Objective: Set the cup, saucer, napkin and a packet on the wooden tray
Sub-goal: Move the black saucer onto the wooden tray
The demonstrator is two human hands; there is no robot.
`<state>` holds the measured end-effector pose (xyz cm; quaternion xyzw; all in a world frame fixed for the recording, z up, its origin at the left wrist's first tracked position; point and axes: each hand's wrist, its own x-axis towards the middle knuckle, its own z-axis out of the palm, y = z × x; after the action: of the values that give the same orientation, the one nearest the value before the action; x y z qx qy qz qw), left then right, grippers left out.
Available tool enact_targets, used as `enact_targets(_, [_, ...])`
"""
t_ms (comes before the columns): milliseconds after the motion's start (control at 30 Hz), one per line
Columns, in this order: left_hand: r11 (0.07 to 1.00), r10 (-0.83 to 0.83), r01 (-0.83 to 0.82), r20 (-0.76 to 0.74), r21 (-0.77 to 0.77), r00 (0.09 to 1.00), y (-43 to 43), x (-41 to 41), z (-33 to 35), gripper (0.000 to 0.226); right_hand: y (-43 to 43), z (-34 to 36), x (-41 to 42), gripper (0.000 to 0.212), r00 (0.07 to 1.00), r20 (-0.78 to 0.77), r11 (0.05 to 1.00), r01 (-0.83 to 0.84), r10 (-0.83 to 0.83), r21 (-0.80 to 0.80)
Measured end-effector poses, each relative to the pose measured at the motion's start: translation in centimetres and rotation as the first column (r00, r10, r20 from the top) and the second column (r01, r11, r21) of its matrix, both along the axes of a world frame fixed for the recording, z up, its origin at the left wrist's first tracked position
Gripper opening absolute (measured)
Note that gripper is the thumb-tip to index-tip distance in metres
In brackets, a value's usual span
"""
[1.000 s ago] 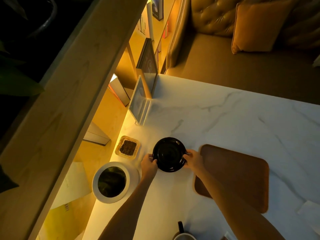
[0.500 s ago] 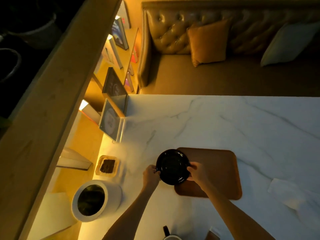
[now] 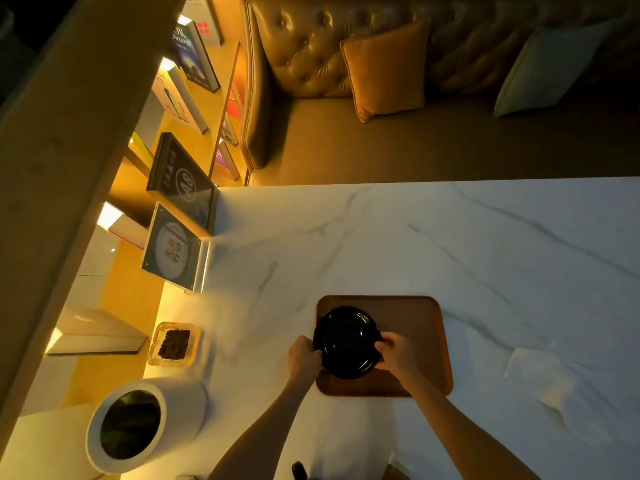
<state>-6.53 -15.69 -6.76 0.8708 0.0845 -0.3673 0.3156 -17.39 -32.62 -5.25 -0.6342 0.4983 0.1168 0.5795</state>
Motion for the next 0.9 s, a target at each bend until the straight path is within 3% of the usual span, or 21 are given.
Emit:
enact_targets(167, [1.000,0.003,-0.003,-0.013,0.025,1.000,0.2,-0.1,-0.8,0.024,0.1,-0.9,-0.7,0.025,1.000,0.017,1.000,-0.015,0.015,-0.018])
enact_targets(400, [1.000,-0.004,0.005,-0.048,0.017,0.999,0.3,-0.7,-0.9,0.014,-0.2,-1.9,-0.6,0.026,0.982,-0.027,0.967,-0.189,0.188,-0.169])
enact_targets(567, [1.000,0.007,-0.007,-0.030,0.007,1.000,0.2,-1.0,-1.0,0.021,0.2,-2.2,-0.9,0.028,0.982,-0.027,0.963,-0.190,0.189,-0.190])
enact_targets(900, [1.000,0.000,0.000,-0.021,0.010,1.000,0.8,-1.3,-1.6,0.012,0.1,-1.9,-0.9,0.027,0.985,-0.020,0.971,-0.171,0.170,-0.167])
